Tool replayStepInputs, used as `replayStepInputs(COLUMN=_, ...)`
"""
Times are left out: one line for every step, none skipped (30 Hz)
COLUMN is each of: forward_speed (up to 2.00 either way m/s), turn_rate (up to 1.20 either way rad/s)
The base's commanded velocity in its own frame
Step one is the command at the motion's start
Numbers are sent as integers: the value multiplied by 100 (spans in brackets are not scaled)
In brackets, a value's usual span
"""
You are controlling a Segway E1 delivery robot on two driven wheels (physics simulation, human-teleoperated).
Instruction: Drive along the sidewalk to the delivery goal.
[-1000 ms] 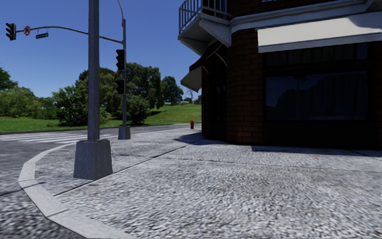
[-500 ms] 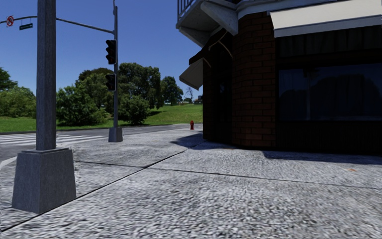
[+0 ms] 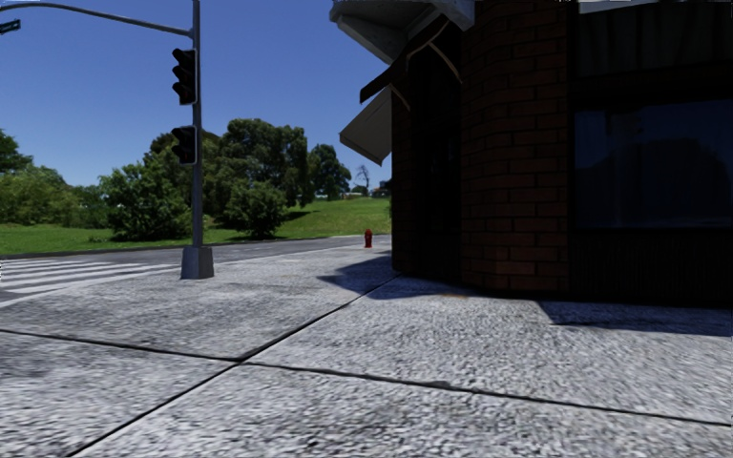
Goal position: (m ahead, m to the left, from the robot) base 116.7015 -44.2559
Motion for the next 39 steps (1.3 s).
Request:
replayStepInputs(forward_speed=200, turn_rate=0)
replayStepInputs(forward_speed=200, turn_rate=0)
replayStepInputs(forward_speed=200, turn_rate=0)
replayStepInputs(forward_speed=200, turn_rate=0)
replayStepInputs(forward_speed=200, turn_rate=0)
replayStepInputs(forward_speed=200, turn_rate=0)
replayStepInputs(forward_speed=200, turn_rate=0)
replayStepInputs(forward_speed=200, turn_rate=0)
replayStepInputs(forward_speed=200, turn_rate=0)
replayStepInputs(forward_speed=200, turn_rate=0)
replayStepInputs(forward_speed=200, turn_rate=0)
replayStepInputs(forward_speed=200, turn_rate=0)
replayStepInputs(forward_speed=200, turn_rate=0)
replayStepInputs(forward_speed=200, turn_rate=0)
replayStepInputs(forward_speed=200, turn_rate=8)
replayStepInputs(forward_speed=200, turn_rate=33)
replayStepInputs(forward_speed=200, turn_rate=58)
replayStepInputs(forward_speed=200, turn_rate=58)
replayStepInputs(forward_speed=200, turn_rate=74)
replayStepInputs(forward_speed=200, turn_rate=82)
replayStepInputs(forward_speed=200, turn_rate=84)
replayStepInputs(forward_speed=200, turn_rate=85)
replayStepInputs(forward_speed=200, turn_rate=85)
replayStepInputs(forward_speed=200, turn_rate=47)
replayStepInputs(forward_speed=200, turn_rate=24)
replayStepInputs(forward_speed=200, turn_rate=11)
replayStepInputs(forward_speed=200, turn_rate=2)
replayStepInputs(forward_speed=200, turn_rate=0)
replayStepInputs(forward_speed=200, turn_rate=0)
replayStepInputs(forward_speed=200, turn_rate=0)
replayStepInputs(forward_speed=200, turn_rate=0)
replayStepInputs(forward_speed=200, turn_rate=0)
replayStepInputs(forward_speed=200, turn_rate=0)
replayStepInputs(forward_speed=200, turn_rate=0)
replayStepInputs(forward_speed=200, turn_rate=0)
replayStepInputs(forward_speed=200, turn_rate=0)
replayStepInputs(forward_speed=200, turn_rate=0)
replayStepInputs(forward_speed=200, turn_rate=0)
replayStepInputs(forward_speed=200, turn_rate=0)
